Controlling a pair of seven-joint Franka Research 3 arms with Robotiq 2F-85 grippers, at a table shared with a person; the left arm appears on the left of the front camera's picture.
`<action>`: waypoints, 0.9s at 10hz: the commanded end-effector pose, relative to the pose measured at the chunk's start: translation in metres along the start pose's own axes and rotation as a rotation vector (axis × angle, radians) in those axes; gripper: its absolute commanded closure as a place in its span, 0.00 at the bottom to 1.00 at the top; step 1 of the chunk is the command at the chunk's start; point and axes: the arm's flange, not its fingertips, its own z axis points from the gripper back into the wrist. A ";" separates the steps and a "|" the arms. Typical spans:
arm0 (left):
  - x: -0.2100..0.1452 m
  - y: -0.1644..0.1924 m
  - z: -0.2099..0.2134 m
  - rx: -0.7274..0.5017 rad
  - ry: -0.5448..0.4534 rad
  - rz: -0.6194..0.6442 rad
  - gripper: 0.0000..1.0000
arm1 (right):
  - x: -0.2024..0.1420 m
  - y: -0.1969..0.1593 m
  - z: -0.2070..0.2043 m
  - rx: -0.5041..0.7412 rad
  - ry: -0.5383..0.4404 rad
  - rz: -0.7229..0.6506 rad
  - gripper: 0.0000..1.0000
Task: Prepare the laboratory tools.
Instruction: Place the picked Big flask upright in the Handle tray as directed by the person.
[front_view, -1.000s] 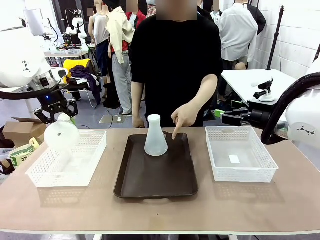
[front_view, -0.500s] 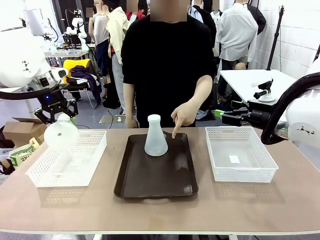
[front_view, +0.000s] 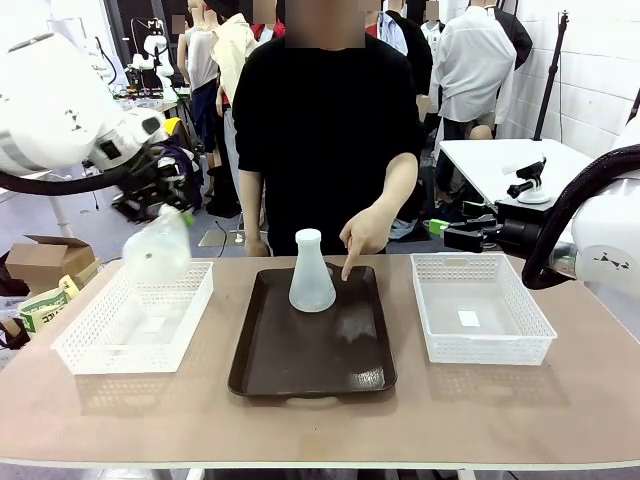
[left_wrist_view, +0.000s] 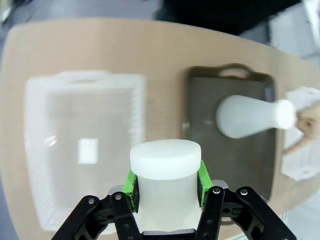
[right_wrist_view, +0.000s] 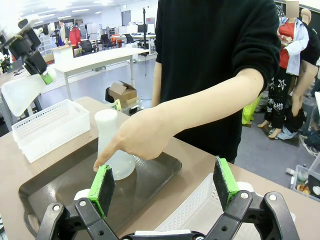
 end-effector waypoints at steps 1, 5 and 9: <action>-0.010 -0.016 0.003 -0.199 0.004 -0.147 1.00 | -0.001 0.001 0.003 -0.003 0.011 -0.007 0.00; -0.028 -0.059 -0.020 -0.636 -0.177 -0.457 1.00 | -0.001 0.001 0.003 -0.003 0.011 -0.007 0.00; -0.056 -0.081 -0.039 -0.832 -0.374 -0.727 1.00 | -0.001 0.001 0.003 -0.003 0.011 -0.007 0.00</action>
